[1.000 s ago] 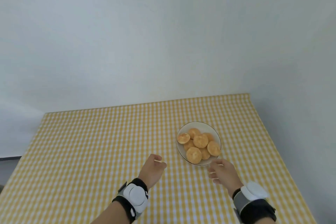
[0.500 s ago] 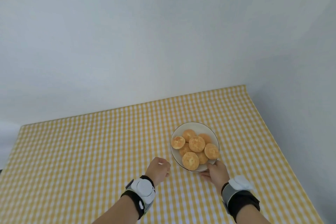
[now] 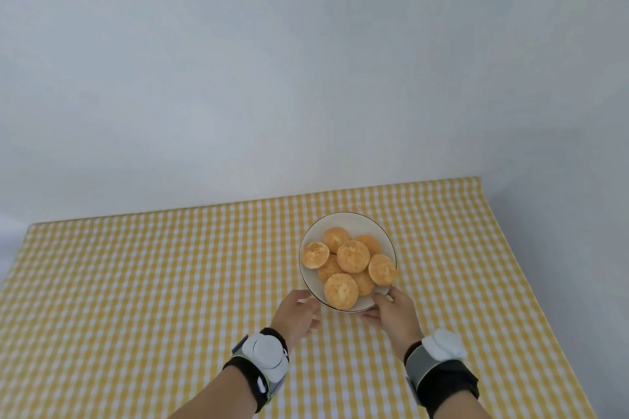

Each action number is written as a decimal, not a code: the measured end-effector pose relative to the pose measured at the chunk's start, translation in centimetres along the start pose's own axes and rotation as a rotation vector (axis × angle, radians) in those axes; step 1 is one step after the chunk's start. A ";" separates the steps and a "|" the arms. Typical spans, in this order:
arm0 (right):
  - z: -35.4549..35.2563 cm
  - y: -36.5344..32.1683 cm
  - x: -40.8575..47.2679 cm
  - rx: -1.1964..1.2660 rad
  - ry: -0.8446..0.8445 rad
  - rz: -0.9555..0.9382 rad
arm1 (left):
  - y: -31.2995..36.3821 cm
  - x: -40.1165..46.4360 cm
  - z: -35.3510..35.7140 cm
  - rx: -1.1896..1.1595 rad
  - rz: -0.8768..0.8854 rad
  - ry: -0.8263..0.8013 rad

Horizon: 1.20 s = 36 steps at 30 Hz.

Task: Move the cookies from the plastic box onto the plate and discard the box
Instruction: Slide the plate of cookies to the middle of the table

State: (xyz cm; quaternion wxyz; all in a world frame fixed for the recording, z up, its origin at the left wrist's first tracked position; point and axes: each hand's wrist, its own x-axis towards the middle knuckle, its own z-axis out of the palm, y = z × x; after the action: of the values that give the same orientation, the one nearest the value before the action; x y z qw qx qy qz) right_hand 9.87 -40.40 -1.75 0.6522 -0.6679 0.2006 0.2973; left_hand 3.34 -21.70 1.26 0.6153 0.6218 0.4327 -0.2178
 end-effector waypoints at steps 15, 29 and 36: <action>6.8 -3.5 8.4 -0.043 -0.048 0.085 | 4.9 6.4 -4.1 -0.222 0.004 0.053; 6.5 -3.9 7.1 0.012 -0.068 0.177 | 4.6 5.6 -4.8 -0.202 -0.012 0.021; 5.9 -4.7 3.3 -0.135 -0.080 0.175 | 3.8 1.4 -6.9 -0.143 0.031 0.079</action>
State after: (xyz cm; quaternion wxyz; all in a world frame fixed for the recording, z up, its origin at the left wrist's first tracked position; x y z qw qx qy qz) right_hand 14.61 -33.81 -0.21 0.5845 -0.6780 0.2116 0.3923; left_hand 5.34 -14.22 3.29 0.6439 0.5911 0.4612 -0.1523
